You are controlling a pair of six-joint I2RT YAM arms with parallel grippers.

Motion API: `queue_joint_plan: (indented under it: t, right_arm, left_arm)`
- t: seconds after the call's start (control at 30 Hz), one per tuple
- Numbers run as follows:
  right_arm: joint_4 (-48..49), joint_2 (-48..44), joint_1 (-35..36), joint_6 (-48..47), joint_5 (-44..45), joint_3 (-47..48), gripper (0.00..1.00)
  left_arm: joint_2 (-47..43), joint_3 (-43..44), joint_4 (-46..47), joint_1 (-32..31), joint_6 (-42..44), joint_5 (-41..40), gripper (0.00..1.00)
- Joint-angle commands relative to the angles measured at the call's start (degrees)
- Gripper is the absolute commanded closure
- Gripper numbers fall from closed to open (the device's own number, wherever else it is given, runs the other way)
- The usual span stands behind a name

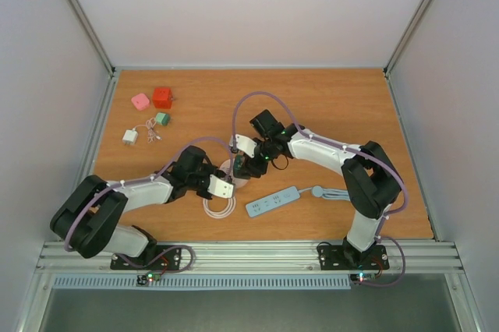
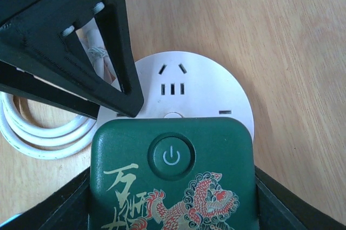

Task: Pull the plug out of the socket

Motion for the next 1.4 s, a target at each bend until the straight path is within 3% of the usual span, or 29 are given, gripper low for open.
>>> queue_joint_plan:
  t: [0.0, 0.27, 0.53, 0.87, 1.37]
  right_arm:
    - [3.1, -3.0, 2.0, -1.5, -1.7, -1.7, 0.98]
    - [3.3, -1.7, 2.7, -0.5, 0.8, -1.3, 0.98]
    - [-0.6, -3.4, 2.6, -2.1, -7.0, -0.3, 0.98]
    - [-5.8, 2.3, -1.2, 7.1, -12.9, 8.8, 0.98]
    - [5.0, -5.1, 2.0, -4.1, 0.4, -3.1, 0.98]
  left_arm:
    - [3.2, 1.1, -5.2, -0.1, 0.5, -4.1, 0.65]
    - [3.8, 1.3, -4.8, -3.1, 0.3, -7.5, 0.66]
    - [5.6, 0.8, -5.5, -3.2, 0.6, -10.0, 0.7]
    - [6.1, 1.3, -6.1, -3.2, 0.4, -10.9, 0.71]
    - [6.8, 2.2, -8.3, -3.2, 0.7, -10.7, 0.72]
